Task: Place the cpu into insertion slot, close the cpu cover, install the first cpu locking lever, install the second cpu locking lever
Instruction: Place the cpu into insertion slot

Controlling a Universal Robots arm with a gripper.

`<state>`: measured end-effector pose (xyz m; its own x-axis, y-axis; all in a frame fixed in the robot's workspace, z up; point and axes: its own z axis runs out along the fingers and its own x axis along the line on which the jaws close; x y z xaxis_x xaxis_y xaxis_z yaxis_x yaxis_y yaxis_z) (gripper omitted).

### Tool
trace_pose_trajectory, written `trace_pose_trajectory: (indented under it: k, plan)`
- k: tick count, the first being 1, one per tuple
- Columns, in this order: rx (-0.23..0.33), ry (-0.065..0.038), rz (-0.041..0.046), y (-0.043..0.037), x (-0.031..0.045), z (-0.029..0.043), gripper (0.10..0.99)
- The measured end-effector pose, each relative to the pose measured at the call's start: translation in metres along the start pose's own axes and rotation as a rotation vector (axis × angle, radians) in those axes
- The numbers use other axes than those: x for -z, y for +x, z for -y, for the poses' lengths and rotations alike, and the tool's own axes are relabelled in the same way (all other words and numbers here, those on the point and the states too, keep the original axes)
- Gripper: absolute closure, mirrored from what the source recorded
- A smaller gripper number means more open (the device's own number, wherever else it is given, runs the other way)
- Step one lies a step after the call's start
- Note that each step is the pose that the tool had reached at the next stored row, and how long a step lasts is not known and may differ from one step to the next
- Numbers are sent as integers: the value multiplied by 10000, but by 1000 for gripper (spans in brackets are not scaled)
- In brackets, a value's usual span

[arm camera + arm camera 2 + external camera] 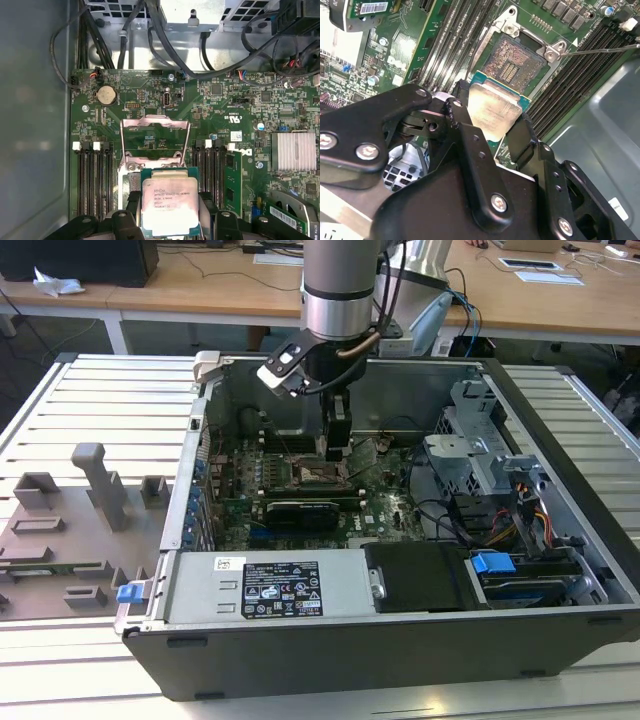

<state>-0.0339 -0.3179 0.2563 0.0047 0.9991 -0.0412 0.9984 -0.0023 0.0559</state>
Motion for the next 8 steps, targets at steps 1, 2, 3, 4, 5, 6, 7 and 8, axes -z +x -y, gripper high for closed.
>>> trace_pose_trajectory:
  k: [1, 2, 3, 4, 5, 6, 7, 8]
  plan:
    - [0, 0, -1, 0, -9, 0, 541]
    - [0, 0, 0, 1, -19, 1, 541]
    - [-1, 0, 0, 1, -32, 2, 541]
    - [-1, 1, 0, 3, -45, 3, 541]
    - [-4, 1, 0, 6, -59, 7, 541]
    - [-1, 2, 1, 13, -71, 14, 541]
    - [0, 1, 0, 22, -81, 28, 541]
    - [0, 1, -1, 27, -87, 45, 541]
